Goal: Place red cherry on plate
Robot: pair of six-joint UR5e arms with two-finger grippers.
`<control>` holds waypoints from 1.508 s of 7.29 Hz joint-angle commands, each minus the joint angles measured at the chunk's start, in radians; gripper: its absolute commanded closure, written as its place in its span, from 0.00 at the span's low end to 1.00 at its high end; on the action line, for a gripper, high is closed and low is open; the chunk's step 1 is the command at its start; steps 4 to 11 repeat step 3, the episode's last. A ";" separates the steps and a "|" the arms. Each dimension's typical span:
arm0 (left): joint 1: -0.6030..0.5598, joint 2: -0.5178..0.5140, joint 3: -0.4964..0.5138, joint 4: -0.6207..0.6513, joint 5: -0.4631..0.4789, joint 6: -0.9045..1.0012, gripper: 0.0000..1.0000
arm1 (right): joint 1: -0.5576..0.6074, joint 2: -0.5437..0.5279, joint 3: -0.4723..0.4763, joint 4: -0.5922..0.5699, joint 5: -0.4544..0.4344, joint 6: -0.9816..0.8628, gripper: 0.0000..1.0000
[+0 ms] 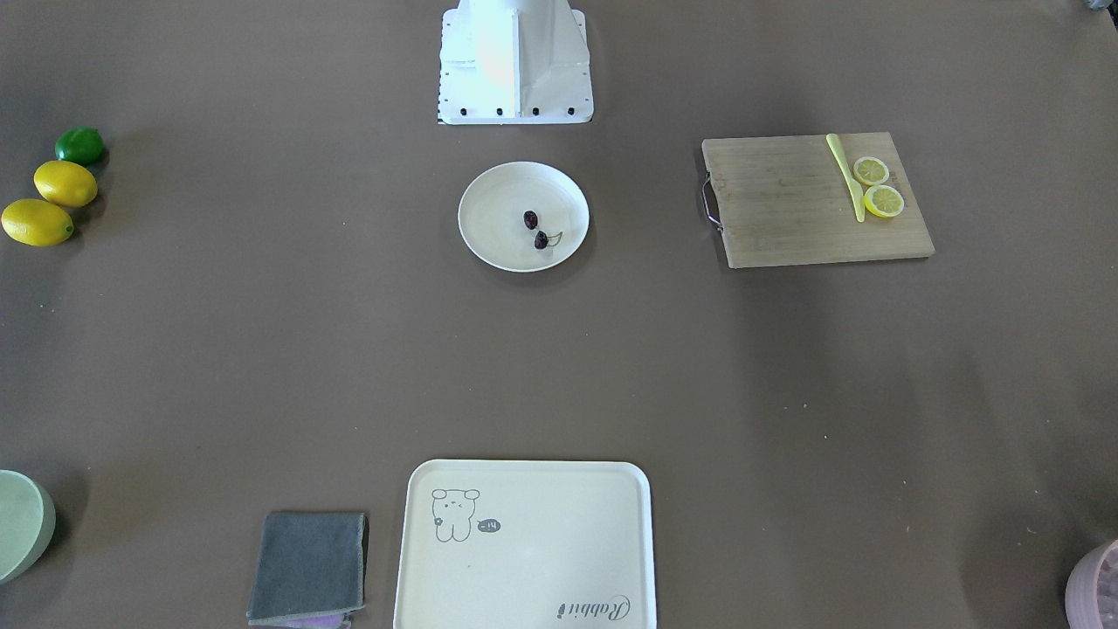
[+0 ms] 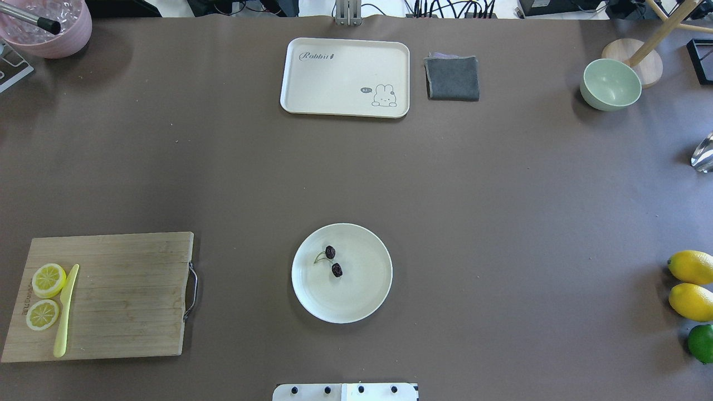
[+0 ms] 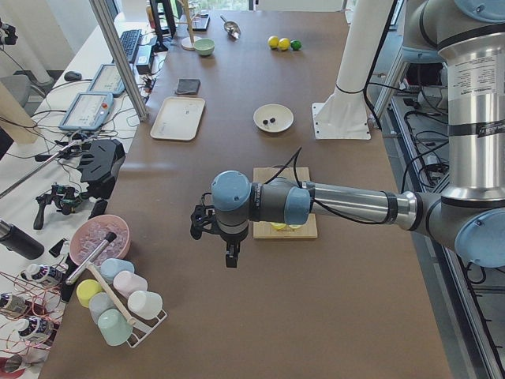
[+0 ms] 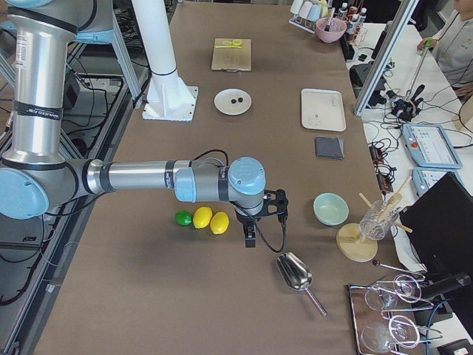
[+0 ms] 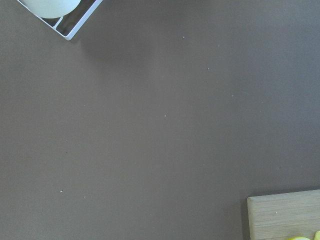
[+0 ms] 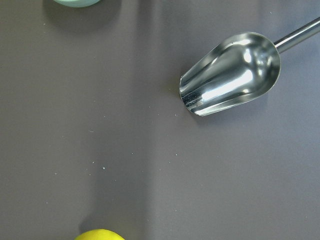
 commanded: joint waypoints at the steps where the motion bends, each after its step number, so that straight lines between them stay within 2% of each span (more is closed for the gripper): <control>1: 0.001 0.002 -0.001 -0.001 -0.001 0.000 0.02 | 0.000 -0.005 0.001 0.000 0.002 0.000 0.00; 3: 0.027 0.002 -0.006 -0.002 -0.034 0.000 0.02 | 0.000 -0.004 0.004 0.000 0.000 0.000 0.00; 11: 0.027 0.002 -0.006 -0.002 -0.034 0.000 0.02 | 0.000 -0.004 0.004 0.000 0.000 0.000 0.00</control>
